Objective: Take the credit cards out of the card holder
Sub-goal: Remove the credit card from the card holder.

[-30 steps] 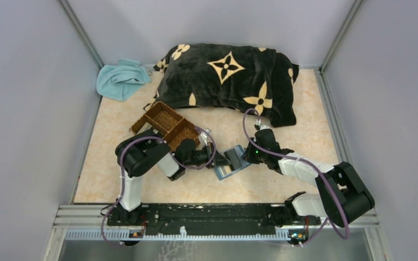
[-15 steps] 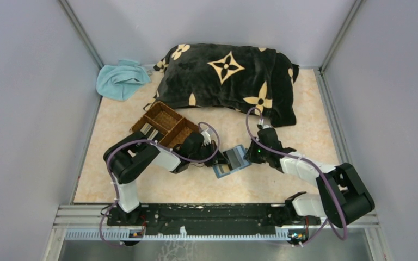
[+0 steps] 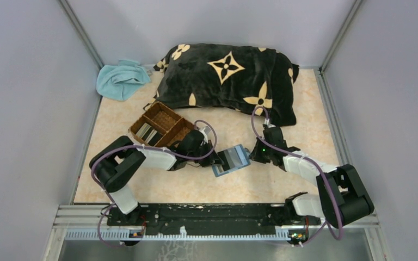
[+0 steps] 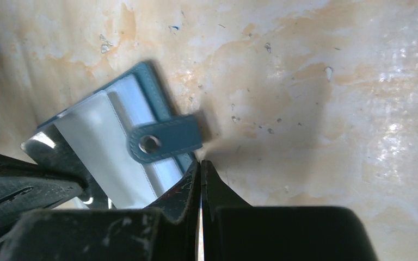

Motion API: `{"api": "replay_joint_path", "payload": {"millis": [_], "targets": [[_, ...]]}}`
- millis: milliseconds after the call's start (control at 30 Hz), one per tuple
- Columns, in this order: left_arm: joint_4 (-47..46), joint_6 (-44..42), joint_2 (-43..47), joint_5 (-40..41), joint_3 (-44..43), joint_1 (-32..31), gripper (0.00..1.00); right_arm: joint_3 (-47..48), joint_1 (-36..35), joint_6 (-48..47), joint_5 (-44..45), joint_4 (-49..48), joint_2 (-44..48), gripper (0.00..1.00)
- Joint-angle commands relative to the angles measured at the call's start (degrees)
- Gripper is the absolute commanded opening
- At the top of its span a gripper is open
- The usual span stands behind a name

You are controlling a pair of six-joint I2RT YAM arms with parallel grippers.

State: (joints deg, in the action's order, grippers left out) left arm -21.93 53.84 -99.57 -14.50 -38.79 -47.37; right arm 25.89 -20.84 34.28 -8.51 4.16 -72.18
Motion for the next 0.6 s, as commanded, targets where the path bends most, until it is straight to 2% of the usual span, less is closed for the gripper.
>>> {"api": "replay_joint_path", "payload": {"millis": [0, 167, 367, 567], "targets": [[15.9, -5.5, 0.5, 7.6, 4.1, 1.1, 0.00, -0.7, 1.3, -2.8, 3.1, 3.4, -0.9, 0.00], [16.8, -5.1, 7.7, 7.2, 7.8, 1.1, 0.00, -0.5, 1.4, -3.3, 3.0, 3.2, -1.0, 0.00], [18.8, -5.9, 20.5, 6.9, 10.3, 1.1, 0.00, -0.5, 1.4, -4.6, 3.1, 3.1, 0.6, 0.00], [22.9, -8.6, 27.7, 9.0, 6.8, 1.1, 0.00, -0.5, 1.4, -4.8, 2.4, 2.6, 0.3, 0.00]]}}
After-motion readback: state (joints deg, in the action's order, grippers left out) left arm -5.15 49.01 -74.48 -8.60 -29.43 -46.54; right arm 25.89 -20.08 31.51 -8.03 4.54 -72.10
